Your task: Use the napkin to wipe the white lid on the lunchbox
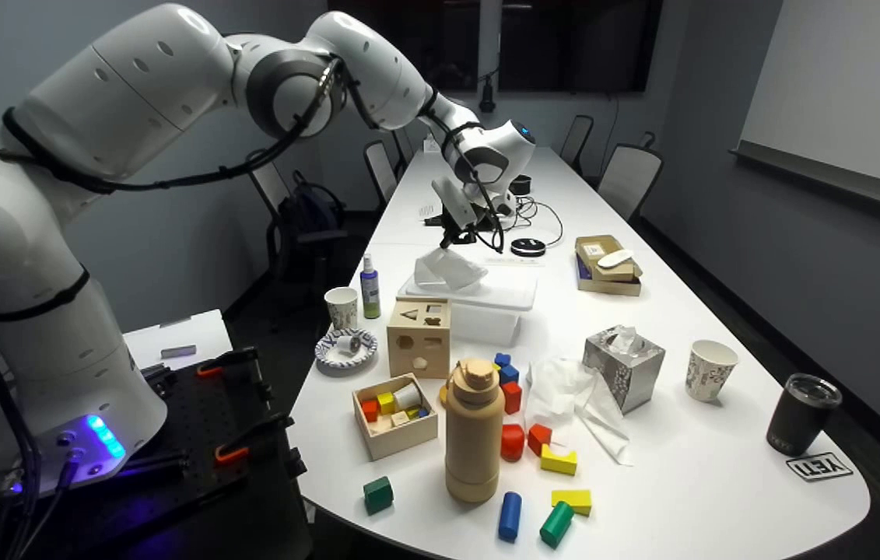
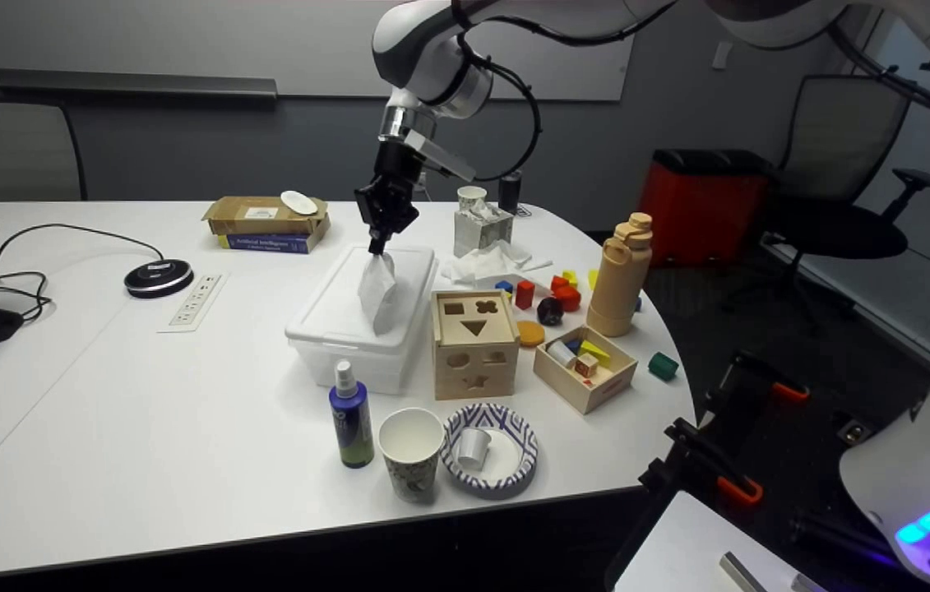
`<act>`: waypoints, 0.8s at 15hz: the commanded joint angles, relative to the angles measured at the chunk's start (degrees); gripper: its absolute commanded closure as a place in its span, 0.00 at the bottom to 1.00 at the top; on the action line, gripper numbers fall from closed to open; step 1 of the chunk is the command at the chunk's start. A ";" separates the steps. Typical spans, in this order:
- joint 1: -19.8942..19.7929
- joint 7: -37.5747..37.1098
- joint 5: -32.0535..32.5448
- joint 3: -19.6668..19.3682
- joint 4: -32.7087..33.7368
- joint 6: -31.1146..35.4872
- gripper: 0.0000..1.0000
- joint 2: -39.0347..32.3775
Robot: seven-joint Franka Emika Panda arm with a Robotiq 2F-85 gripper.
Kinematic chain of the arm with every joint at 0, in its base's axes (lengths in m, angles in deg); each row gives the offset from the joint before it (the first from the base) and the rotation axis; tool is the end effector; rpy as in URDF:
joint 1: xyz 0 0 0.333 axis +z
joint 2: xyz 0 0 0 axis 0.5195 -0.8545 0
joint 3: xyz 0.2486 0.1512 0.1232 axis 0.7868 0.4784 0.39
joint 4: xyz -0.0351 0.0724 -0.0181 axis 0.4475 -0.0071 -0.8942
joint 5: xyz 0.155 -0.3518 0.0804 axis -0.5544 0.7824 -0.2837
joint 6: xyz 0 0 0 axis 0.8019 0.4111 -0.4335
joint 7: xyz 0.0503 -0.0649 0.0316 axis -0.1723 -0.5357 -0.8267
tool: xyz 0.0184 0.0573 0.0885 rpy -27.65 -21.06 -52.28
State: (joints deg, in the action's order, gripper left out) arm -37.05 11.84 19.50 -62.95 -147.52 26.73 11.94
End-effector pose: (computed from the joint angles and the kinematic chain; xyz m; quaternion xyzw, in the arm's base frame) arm 0.7428 0.0751 0.2081 -0.9587 -0.0368 0.0717 0.2726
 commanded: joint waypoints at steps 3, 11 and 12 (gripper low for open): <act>0.43 0.95 3.61 -4.80 -2.75 6.63 1.00 1.79; 1.46 2.02 11.47 -6.79 -3.85 22.74 1.00 2.24; 1.50 1.83 12.27 -6.69 -4.33 24.13 1.00 2.28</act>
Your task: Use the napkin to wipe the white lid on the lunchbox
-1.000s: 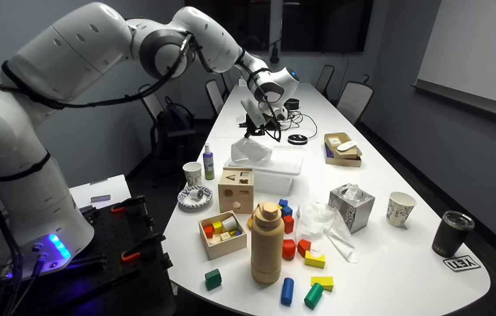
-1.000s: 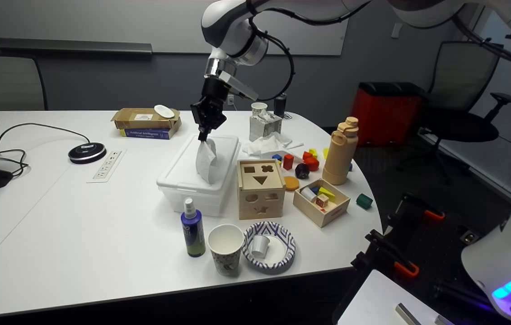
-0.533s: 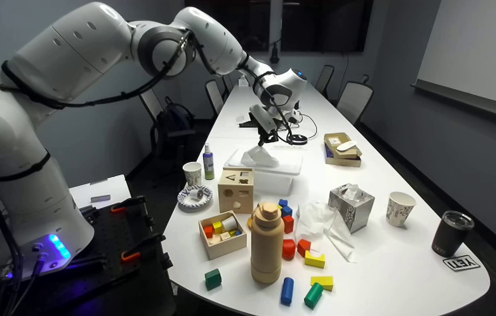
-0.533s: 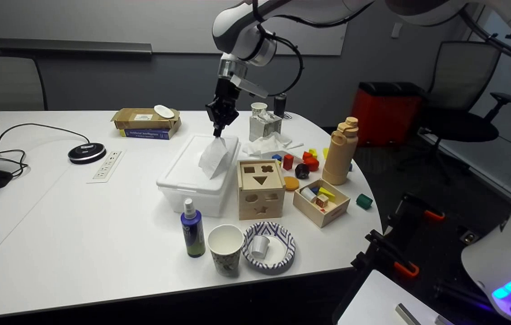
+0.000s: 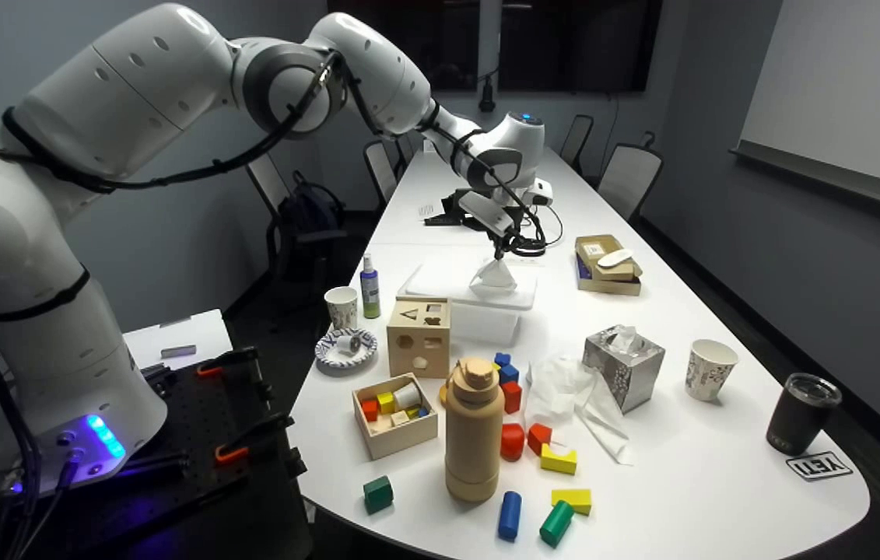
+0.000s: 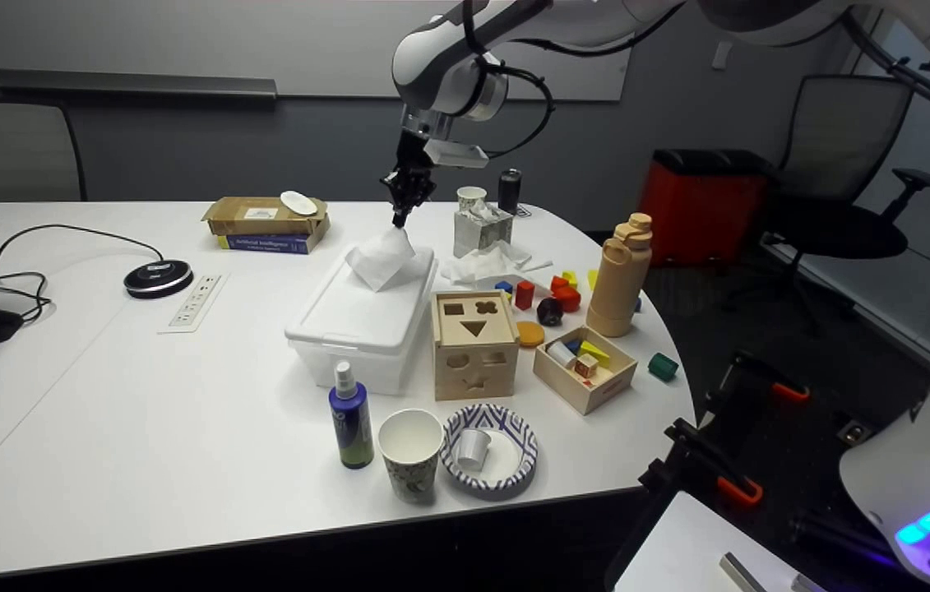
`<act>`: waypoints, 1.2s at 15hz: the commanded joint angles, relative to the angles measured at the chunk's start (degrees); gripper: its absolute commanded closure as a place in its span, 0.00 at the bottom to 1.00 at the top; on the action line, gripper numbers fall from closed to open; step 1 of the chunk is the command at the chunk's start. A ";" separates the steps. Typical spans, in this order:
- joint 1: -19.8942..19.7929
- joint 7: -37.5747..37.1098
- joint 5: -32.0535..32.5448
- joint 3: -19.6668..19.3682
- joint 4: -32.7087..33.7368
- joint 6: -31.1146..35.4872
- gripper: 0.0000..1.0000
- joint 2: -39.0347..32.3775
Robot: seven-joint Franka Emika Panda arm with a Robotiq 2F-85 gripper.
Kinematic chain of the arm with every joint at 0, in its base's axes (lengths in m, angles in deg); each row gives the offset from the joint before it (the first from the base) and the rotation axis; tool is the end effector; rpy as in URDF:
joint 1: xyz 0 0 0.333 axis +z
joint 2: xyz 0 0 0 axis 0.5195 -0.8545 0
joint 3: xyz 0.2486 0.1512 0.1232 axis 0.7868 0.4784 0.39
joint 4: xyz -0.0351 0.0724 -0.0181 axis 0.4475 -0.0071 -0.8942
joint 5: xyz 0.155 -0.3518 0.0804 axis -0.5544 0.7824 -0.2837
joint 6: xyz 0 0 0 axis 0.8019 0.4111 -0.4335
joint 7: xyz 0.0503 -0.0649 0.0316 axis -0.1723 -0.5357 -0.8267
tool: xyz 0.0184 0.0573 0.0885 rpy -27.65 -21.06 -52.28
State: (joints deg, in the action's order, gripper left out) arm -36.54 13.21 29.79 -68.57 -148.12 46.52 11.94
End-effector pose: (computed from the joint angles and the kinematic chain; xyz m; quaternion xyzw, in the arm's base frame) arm 0.7763 0.0060 0.2166 -0.9871 -0.0391 -0.0865 0.1287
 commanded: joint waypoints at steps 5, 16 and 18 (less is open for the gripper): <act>1.53 -0.60 3.79 -0.41 -7.81 5.12 1.00 2.58; 2.08 -3.84 -2.15 4.25 -13.96 -6.91 1.00 3.48; 2.25 -3.85 -3.28 4.66 -13.65 -8.42 1.00 3.25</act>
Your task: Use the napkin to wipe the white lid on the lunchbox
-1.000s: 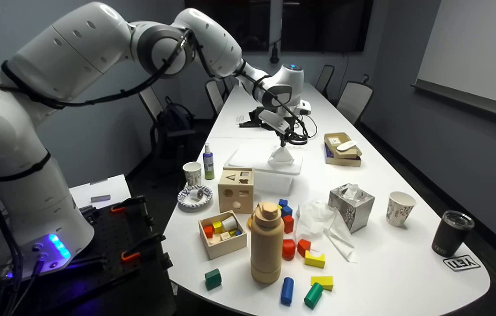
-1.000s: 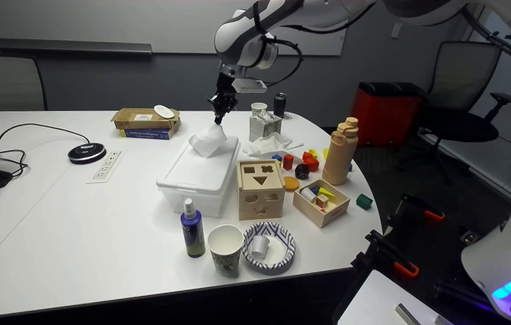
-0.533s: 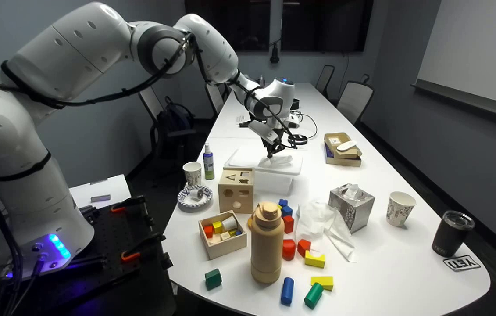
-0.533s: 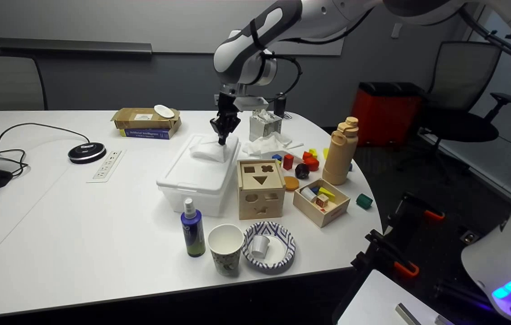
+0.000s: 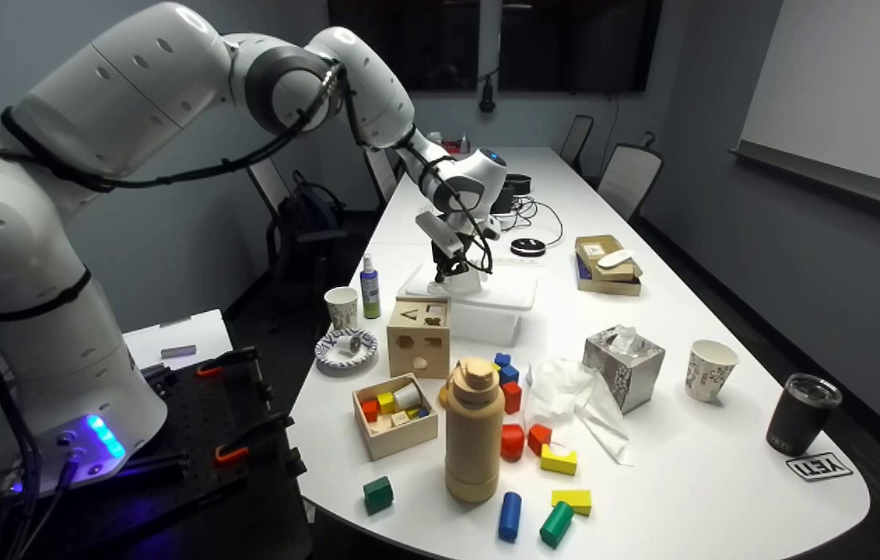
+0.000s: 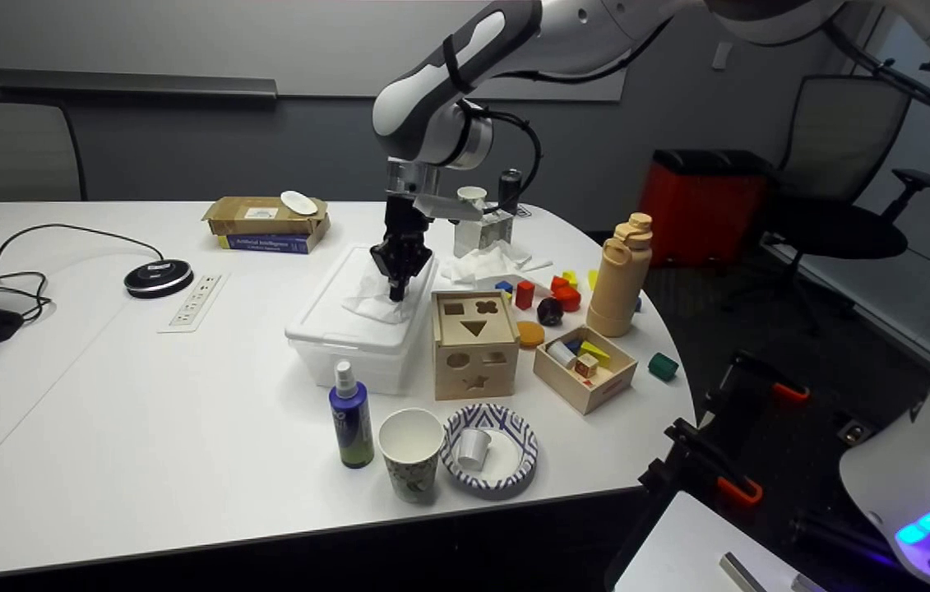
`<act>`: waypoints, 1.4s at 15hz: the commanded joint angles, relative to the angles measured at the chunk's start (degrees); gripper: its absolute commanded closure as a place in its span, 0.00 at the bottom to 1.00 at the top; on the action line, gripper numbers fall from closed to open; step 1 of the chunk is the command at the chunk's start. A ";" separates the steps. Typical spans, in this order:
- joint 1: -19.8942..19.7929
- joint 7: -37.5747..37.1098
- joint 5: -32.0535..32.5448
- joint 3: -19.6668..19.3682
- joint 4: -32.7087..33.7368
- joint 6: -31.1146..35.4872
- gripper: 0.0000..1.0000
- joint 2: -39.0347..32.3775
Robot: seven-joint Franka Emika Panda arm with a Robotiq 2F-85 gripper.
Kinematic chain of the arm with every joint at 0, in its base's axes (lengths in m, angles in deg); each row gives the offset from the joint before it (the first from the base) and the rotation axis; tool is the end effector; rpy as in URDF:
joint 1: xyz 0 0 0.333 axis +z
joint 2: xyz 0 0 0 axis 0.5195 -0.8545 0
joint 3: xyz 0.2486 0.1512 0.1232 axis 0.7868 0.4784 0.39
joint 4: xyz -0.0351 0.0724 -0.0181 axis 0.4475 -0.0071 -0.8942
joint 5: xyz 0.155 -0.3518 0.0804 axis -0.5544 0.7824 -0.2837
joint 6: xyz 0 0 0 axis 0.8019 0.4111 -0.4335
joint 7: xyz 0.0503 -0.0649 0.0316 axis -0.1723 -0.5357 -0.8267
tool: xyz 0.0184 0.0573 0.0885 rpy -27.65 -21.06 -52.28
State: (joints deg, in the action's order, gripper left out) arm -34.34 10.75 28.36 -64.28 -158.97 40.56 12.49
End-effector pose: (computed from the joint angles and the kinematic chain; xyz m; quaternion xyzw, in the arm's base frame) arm 0.7111 0.0910 0.1389 -0.9804 -0.0574 0.0597 0.1790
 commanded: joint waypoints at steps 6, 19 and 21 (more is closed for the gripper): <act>0.01 1.18 -3.32 1.03 -1.27 -0.81 1.00 1.39; -1.01 7.39 3.96 -3.49 3.86 11.71 1.00 -1.16; -1.65 7.39 4.76 -4.06 4.01 12.61 1.00 -1.19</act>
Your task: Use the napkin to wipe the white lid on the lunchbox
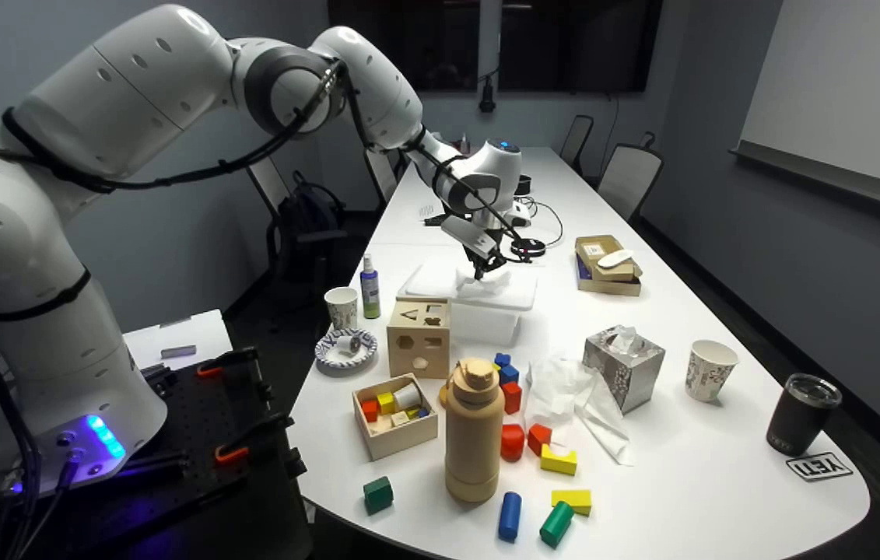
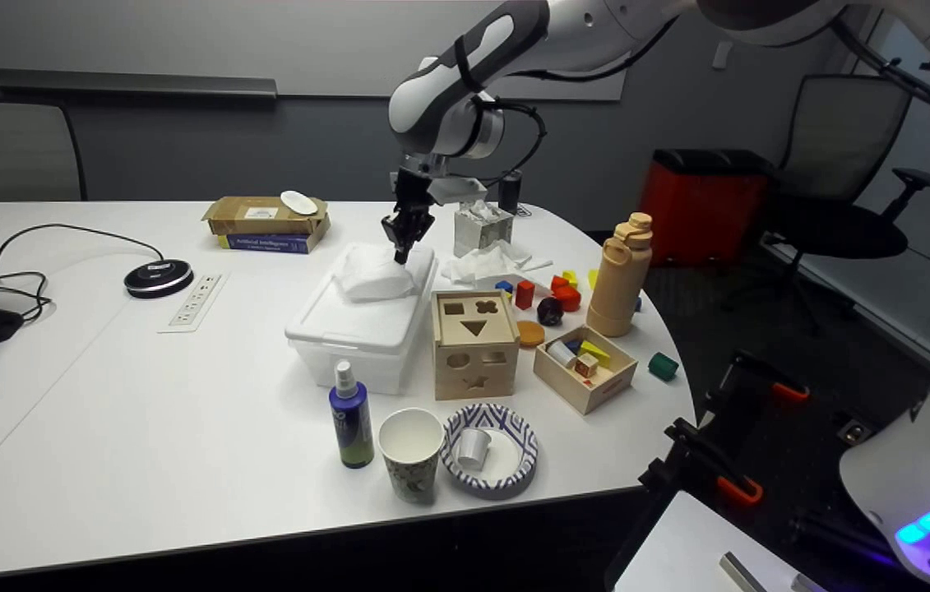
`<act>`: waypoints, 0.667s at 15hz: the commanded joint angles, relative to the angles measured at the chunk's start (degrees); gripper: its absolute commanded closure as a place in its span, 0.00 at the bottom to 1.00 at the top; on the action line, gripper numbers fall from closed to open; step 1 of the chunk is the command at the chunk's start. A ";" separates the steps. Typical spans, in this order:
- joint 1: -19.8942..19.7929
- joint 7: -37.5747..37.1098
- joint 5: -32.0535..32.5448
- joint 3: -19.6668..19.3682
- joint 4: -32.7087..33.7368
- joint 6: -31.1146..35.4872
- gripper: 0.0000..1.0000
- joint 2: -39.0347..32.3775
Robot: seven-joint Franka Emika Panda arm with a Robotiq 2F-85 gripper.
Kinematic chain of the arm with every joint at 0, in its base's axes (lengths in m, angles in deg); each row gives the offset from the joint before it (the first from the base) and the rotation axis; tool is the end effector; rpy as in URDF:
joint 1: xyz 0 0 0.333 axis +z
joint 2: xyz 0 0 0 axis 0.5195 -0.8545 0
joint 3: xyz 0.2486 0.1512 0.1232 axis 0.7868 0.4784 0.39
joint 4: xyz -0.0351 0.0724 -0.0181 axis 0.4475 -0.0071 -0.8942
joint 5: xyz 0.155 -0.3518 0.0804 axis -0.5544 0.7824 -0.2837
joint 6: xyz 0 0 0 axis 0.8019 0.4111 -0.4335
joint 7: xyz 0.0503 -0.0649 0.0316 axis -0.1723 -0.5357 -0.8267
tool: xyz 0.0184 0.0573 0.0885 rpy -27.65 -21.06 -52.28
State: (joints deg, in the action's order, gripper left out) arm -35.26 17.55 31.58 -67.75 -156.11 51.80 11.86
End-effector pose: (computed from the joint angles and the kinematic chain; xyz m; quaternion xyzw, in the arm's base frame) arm 0.7480 0.0343 0.1618 -0.9866 -0.0944 -0.0638 0.1172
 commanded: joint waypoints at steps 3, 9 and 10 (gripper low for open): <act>-1.43 0.17 2.51 -1.16 1.52 1.52 1.00 -0.70; -1.09 -2.17 2.35 -1.24 -0.44 -2.00 1.00 -0.37; -0.95 -2.21 2.18 -0.98 -1.07 -2.80 1.00 -0.29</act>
State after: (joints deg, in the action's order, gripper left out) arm -36.91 17.27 33.08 -68.71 -155.83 51.46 10.94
